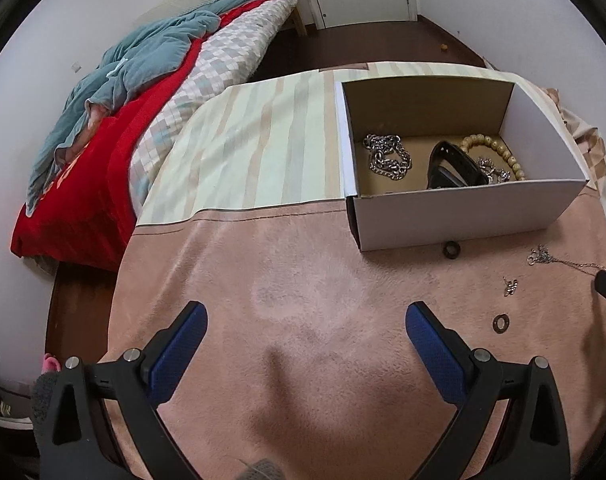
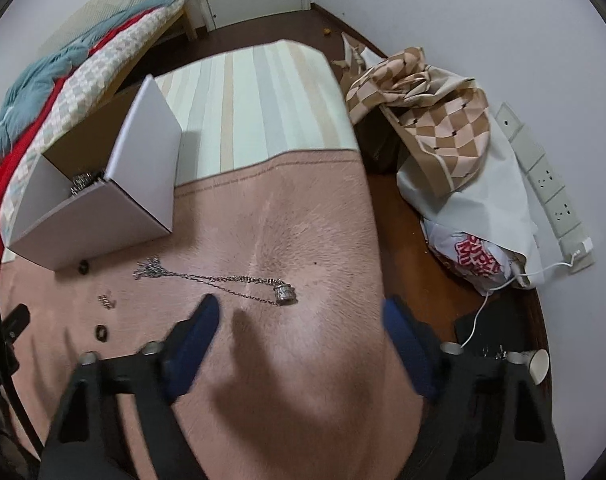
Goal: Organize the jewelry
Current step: 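Grasp the silver pendant necklace by its pendant with the right tool, then grasp the small black ring with the left tool while the right tool holds the necklace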
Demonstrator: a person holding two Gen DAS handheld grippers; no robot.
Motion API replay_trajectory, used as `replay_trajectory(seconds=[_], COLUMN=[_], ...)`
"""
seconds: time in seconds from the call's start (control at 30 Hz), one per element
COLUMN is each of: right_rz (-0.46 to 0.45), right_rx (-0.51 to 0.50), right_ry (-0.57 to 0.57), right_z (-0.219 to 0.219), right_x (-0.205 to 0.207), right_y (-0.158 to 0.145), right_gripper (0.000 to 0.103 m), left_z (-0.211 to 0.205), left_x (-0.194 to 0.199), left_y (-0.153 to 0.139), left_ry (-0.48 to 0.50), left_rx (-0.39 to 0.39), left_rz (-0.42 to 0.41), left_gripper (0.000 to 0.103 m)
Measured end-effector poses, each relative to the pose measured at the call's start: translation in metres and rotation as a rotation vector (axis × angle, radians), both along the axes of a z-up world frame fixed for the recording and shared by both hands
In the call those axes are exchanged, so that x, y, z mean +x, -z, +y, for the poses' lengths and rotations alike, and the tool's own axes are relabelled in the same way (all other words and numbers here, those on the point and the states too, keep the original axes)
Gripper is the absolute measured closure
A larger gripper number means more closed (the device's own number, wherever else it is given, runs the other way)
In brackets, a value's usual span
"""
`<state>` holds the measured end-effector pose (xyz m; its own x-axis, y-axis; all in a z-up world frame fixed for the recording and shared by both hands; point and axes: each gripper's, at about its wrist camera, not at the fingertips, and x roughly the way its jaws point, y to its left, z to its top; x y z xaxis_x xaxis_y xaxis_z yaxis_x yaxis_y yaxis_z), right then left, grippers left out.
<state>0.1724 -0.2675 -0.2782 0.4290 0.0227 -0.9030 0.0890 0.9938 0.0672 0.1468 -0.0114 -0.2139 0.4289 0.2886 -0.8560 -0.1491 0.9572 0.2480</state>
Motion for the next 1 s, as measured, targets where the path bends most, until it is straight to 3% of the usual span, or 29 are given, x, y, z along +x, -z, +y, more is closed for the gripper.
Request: replay_trajectory(seconds=[0.03, 0.13, 0.2, 0.23, 0.27, 0.57, 0.8, 1.0], right_rz=[0.005, -0.035, -0.063, -0.07, -0.076, -0.14, -0.211, -0.204], right_rx=[0.0, -0.029, -0.049, -0.055, -0.034, 0.061, 0.139, 0.151], right_ry=[-0.004, -0.001, 0.02, 0.032, 0.036, -0.014, -0.06, -0.066], right_z=[0.001, 0.002, -0.003, -0.007, -0.011, -0.009, 0.005, 0.011], right_x=[0.002, 0.0, -0.003, -0.003, -0.003, -0.016, -0.036, -0.046], right_y=[0.003, 0.005, 0.003, 0.001, -0.001, -0.017, -0.053, -0.055], right_gripper=[0.04, 0.051, 0.071, 0.087, 0.093, 0.093, 0.093, 0.093], left_z=[-0.001, -0.004, -0.009, -0.011, -0.015, -0.021, -0.029, -0.052], left_x=[0.0, 0.0, 0.0, 0.0, -0.001, -0.002, -0.002, 0.003], left_y=[0.001, 0.005, 0.008, 0.009, 0.01, 0.004, 0.011, 0.022], left_ry=[0.003, 0.018, 0.035, 0.042, 0.052, 0.071, 0.099, 0.142], left_rx=[-0.001, -0.013, -0.032, -0.037, -0.043, -0.07, -0.177, -0.252], left_rz=[0.004, 0.014, 0.025, 0.029, 0.034, 0.022, 0.062, 0.089], left_gripper=[0.001, 0.001, 0.001, 0.001, 0.001, 0.001, 0.002, 0.003])
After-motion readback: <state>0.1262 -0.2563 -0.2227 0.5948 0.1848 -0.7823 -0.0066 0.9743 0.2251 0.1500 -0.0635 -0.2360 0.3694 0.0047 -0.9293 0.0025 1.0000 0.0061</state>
